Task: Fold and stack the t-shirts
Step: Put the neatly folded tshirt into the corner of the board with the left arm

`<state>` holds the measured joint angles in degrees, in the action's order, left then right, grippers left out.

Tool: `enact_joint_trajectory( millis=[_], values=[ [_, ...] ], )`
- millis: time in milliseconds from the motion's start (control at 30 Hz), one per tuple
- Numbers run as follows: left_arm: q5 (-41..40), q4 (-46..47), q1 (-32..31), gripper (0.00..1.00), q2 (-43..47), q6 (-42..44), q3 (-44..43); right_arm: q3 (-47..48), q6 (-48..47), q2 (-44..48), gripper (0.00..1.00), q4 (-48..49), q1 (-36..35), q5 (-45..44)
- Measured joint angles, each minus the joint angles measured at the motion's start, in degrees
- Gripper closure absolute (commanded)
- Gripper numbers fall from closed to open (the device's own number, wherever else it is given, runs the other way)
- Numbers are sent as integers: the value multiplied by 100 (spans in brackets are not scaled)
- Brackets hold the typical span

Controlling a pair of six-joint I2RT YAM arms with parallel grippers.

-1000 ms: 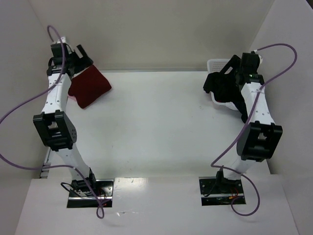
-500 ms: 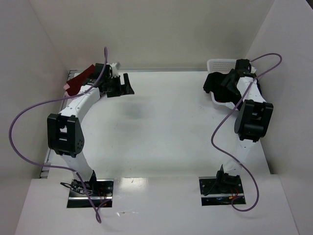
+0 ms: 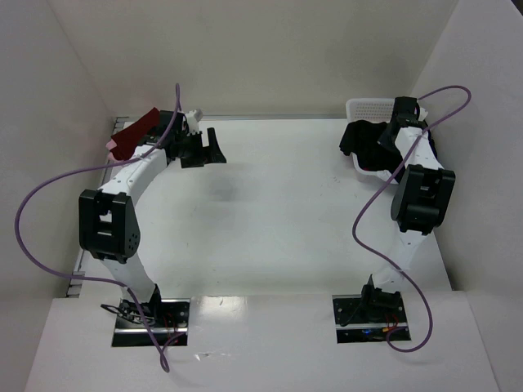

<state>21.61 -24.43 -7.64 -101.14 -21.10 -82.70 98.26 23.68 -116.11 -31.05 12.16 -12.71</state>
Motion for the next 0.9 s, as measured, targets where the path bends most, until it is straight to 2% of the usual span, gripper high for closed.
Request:
enact_joint_trajectory(
  millis=[67,100,167,200,300,333,433,500,533,700,900],
  values=[
    [44,2,0,0,31,0,0,144,-48,-66,98,-4,0,39],
    [63,11,0,0,57,0,11,264,-74,-109,67,-52,0,72],
    [85,20,0,0,129,-4,44,501,-111,-188,39,-98,0,94],
    [92,37,0,0,173,-4,76,564,-170,-197,34,-94,0,92],
    [120,68,0,0,332,-11,221,562,-284,-188,31,-101,0,31],
    [129,68,0,0,374,-11,258,531,-304,-188,24,-105,0,7],
    [168,85,-2,0,422,-15,328,317,-361,-168,19,-87,0,-22],
    [201,90,0,0,422,-9,339,92,-350,-162,4,-90,0,-22],
    [221,90,11,0,422,-9,343,-22,-334,-162,0,-94,0,-20],
    [262,98,72,0,431,20,343,-763,-247,188,0,63,0,96],
    [199,31,337,0,431,42,326,-1362,-98,1617,0,149,-50,396]
  ],
)
